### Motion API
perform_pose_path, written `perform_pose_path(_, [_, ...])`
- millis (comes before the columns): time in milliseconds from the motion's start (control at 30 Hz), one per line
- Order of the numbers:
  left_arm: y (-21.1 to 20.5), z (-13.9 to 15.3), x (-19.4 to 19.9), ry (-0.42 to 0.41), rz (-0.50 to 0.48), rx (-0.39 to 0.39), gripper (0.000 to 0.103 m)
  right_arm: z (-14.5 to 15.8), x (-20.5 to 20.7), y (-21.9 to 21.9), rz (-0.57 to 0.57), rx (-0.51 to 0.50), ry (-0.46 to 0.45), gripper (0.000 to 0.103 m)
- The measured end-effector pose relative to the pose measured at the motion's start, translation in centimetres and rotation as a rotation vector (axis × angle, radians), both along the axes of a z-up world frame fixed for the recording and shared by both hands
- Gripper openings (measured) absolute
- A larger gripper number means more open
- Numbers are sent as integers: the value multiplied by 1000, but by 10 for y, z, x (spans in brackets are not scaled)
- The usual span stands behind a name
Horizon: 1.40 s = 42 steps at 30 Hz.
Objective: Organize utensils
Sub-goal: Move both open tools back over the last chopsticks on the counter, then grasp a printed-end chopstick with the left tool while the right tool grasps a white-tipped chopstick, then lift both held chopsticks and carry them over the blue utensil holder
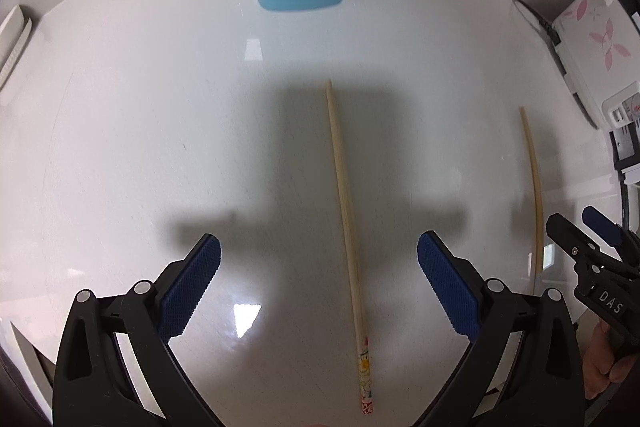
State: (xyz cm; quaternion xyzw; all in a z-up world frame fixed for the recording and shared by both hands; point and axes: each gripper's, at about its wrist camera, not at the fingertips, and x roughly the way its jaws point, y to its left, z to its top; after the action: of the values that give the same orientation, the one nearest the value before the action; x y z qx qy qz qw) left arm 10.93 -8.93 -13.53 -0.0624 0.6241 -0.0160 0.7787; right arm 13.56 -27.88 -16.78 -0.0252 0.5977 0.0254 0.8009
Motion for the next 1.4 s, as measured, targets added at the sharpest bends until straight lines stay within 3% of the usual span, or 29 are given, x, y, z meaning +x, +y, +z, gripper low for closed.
perform_pose_path(233, [-13,-11,-5,50,-3,35,93,-15,-4,-2,-10,-2,112,54])
perform_pose_path(433, [-19,-17,-8,73,-9,50,87,-22,-6,1,-4,-10,158,40])
perform_pose_path(600, [-27,-16,-4,81,-13,77,78,-25,-8,5,-2,-23,175,34])
perform_pose_path(767, [-31,-12,-3,103,-25,98,51,-24,-10,15,-2,-27,187,21])
perform_pose_path(833, [-32,-10,-4,123,-17,80,46,-24,-10,16,-5,-30,193,19])
perform_pose_path(900, [-26,-8,-5,130,-14,69,28,-25,-11,18,-4,-23,199,15])
perform_pose_path(933, [-25,-8,-5,135,-19,61,10,-25,-11,20,-4,-18,205,7])
perform_pose_path(967, [-25,-8,-5,142,-22,55,6,-25,-11,19,-4,-19,207,7])
perform_pose_path(1400, [0,0,-9,106,-25,20,6,-8,-13,29,-11,11,165,7])
